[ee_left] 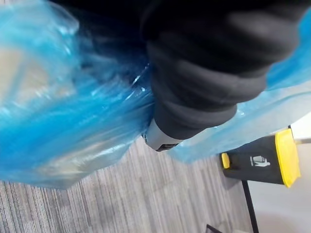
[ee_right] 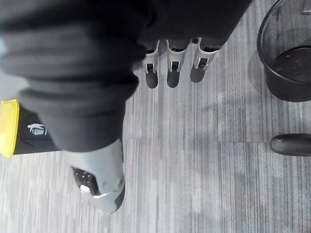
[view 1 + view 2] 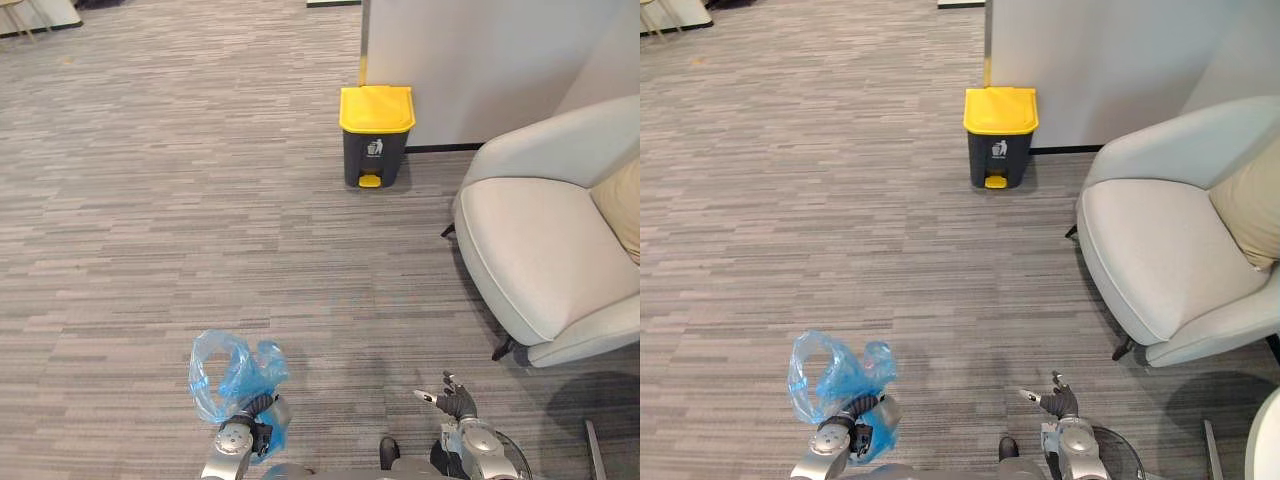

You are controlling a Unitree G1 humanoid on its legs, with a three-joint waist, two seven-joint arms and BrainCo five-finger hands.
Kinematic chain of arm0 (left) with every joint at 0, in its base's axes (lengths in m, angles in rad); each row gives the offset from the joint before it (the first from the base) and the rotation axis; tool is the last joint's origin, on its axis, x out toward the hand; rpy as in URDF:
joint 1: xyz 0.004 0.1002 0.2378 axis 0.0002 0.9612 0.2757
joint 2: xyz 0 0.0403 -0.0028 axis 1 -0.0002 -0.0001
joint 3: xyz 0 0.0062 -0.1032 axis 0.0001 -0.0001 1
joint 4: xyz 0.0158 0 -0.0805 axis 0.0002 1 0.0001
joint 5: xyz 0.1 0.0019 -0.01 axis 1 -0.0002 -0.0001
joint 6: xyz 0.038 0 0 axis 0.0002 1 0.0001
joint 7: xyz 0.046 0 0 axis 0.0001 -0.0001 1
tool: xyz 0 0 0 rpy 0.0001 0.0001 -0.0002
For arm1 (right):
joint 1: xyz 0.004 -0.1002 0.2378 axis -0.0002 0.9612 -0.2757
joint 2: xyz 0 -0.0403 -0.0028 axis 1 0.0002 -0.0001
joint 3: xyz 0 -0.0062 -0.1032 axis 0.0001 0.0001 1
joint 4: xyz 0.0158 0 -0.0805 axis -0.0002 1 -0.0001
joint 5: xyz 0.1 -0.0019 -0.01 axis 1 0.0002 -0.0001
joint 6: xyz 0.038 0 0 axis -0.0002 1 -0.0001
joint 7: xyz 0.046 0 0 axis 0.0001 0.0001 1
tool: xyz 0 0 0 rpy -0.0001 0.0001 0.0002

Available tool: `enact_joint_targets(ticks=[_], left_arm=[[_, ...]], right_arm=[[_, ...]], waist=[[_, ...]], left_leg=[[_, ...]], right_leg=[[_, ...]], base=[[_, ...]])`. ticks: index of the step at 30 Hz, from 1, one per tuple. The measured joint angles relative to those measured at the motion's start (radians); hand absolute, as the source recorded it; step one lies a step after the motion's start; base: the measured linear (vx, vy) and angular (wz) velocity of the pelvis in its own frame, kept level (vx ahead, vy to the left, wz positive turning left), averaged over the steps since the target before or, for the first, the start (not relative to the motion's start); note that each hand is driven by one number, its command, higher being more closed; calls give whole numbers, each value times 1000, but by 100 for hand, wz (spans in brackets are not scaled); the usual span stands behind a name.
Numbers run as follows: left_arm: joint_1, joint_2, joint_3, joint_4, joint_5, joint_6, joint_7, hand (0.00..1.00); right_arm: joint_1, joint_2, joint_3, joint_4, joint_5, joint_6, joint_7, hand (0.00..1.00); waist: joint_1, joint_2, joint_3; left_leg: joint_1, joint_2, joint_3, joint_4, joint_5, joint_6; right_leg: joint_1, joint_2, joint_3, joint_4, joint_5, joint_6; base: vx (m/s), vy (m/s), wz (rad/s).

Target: Gather rubbish on tea table into small bin, then transfer packed bag to large trash can.

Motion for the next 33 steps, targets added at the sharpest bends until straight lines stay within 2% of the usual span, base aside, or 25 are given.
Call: enact_joint_targets(ticks=[4,5,8,10,16,21,22,24,29,31,32,33], left_arm=[[0,-1,-2,7,0,-1,0,100],[35,18,0,66,1,0,0,100],[35,18,0,66,0,0,0,100],[35,20,0,66,1,0,0,100],[37,28,35,65,0,0,1,100],[35,53,40,64,-3,0,3,100],[36,60,40,64,-11,1,4,100],[40,61,40,65,-21,10,7,100],[38,57,41,65,-21,10,22,100],[37,53,41,56,-23,10,25,100],[36,51,41,46,-25,10,25,100],[35,52,41,31,-36,9,25,100]], right_arm=[[-1,-6,-3,39,0,2,0,0],[-4,-7,-16,60,-4,16,-1,0],[-4,-6,-17,61,-4,16,-1,0],[-5,-5,-18,67,-4,16,-1,0],[-19,-9,-51,81,-20,28,-6,0],[-45,-8,-66,110,-29,46,-11,0],[-46,-5,-66,107,-45,46,-17,0],[-42,-7,-74,107,-62,55,-27,0],[-43,-7,-83,102,-81,66,-31,0],[-44,-7,-84,83,-84,68,-33,0],[-45,-7,-84,64,-84,68,-40,0],[-49,-7,-84,60,-84,68,-46,0]], waist=[[-12,0,0],[5,3,-41],[5,1,-40],[5,-2,-40],[6,-7,-41],[8,-17,-29],[10,-25,-24],[28,-29,-20],[32,-26,-14],[33,-23,-4],[31,-23,5],[32,-36,19]], left_leg=[[-1,0,-6,-10,2,2],[45,61,-125,-101,-31,-21],[34,51,-130,-84,-24,-16],[30,52,-132,-91,-14,-20],[12,56,-122,-166,48,-22],[7,63,-102,-186,45,-19],[-6,61,-95,-182,42,-17],[-15,58,-75,-179,30,-9],[-57,59,-54,-112,-18,5],[-79,58,-50,-72,-44,16],[-92,53,-46,-40,-64,28],[-92,39,-33,-9,-82,33]], right_leg=[[2,2,1,-16,20,-2],[-145,109,24,246,-100,-62],[-138,104,22,234,-95,-60],[-134,103,21,216,-83,-60],[-121,93,9,86,7,-59],[-85,94,4,-22,72,-48],[-85,90,6,-41,89,-49],[-84,87,9,-63,99,-39],[-100,85,10,-71,98,-38],[-150,86,10,15,64,-28],[-203,81,14,125,2,-14],[-255,67,15,257,-64,0]], base=[[-19,0,1],[0,0,0],[-18,-9,5],[-42,1,6],[-61,20,6],[-95,34,3],[-121,20,-6],[-122,13,-20],[-24,24,-19],[49,48,-16],[61,71,-13],[74,83,-10]])
